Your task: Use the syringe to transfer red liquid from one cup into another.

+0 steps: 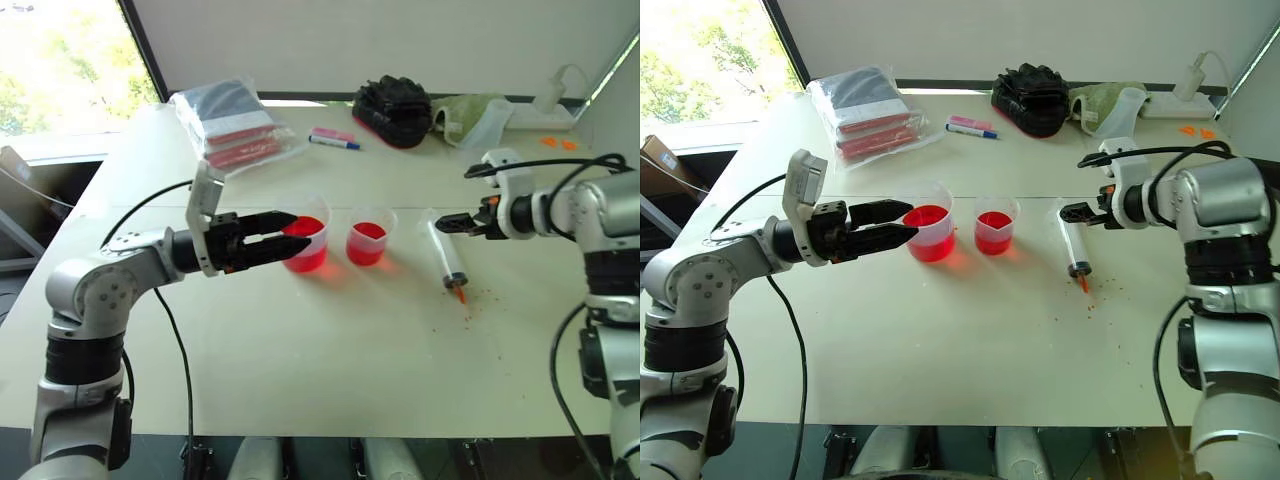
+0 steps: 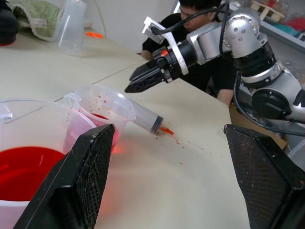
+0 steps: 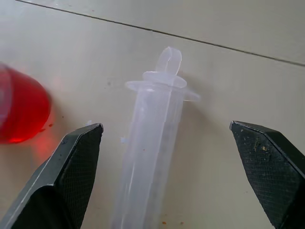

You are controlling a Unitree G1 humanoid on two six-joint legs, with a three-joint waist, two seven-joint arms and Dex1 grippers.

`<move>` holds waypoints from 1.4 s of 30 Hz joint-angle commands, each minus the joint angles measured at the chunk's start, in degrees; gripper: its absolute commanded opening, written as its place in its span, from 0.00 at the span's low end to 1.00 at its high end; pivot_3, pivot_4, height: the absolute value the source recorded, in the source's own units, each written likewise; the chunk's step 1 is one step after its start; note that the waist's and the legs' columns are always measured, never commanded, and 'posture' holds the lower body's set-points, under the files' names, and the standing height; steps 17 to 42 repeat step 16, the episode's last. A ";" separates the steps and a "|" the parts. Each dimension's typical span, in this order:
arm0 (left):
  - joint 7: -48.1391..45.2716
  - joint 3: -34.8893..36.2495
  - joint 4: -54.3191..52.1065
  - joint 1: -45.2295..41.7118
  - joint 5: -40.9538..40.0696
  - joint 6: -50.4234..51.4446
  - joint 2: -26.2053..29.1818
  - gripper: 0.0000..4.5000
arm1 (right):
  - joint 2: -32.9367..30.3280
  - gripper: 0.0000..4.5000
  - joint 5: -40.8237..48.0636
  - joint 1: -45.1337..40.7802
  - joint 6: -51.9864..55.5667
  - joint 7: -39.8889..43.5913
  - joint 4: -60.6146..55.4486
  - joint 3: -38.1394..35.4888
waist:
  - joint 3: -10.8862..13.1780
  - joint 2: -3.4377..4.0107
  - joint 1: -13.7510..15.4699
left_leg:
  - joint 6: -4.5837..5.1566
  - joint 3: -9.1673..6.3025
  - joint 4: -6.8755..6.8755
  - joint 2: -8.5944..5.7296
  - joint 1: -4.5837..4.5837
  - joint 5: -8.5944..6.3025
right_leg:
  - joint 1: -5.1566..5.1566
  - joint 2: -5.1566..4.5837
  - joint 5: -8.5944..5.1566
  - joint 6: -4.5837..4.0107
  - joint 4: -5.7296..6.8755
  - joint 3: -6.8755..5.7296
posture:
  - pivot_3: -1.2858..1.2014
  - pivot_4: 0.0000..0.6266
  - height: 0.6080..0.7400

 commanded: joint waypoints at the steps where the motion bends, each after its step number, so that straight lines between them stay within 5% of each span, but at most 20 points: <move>1: -1.65 1.15 -1.33 0.01 -1.24 0.17 2.58 0.86 | -5.58 0.99 4.94 3.81 -4.67 6.89 -12.29 -6.47 | 0.00 0.00 0.01 | 0.00 0.00 -0.02 0.00 0.01 0.00 | 0.00 0.00 0.00 0.00 -0.01 0.00 | 0.52 0.24 0.78; 6: -3.13 0.11 0.06 -1.02 -0.15 -0.77 3.80 0.86 | -13.36 0.99 8.69 16.10 -15.97 18.40 -22.29 -14.64 | 0.00 0.00 0.86 | 0.04 0.00 -0.01 0.01 0.04 -0.02 | 0.07 0.02 0.00 0.00 -0.06 -0.01 | 0.52 0.24 0.78; 14: -5.42 -0.85 1.79 -2.08 1.25 -1.33 5.70 0.86 | -17.07 0.99 14.84 26.47 -23.88 29.06 -29.56 -24.04 | 0.00 -0.01 1.18 | 0.09 -0.01 0.02 0.06 0.18 -0.05 | 0.29 0.04 0.00 0.00 -0.48 -0.02 | 0.52 0.24 0.78; 42: -6.09 -1.11 1.85 -2.15 1.37 -1.27 6.04 0.86 | -17.56 0.99 14.79 27.59 -25.20 29.29 -29.47 -24.24 | 0.00 -0.01 1.19 | 0.09 -0.03 0.01 0.06 0.22 -0.05 | 0.39 0.05 0.00 0.00 -0.56 -0.04 | 0.52 0.24 0.78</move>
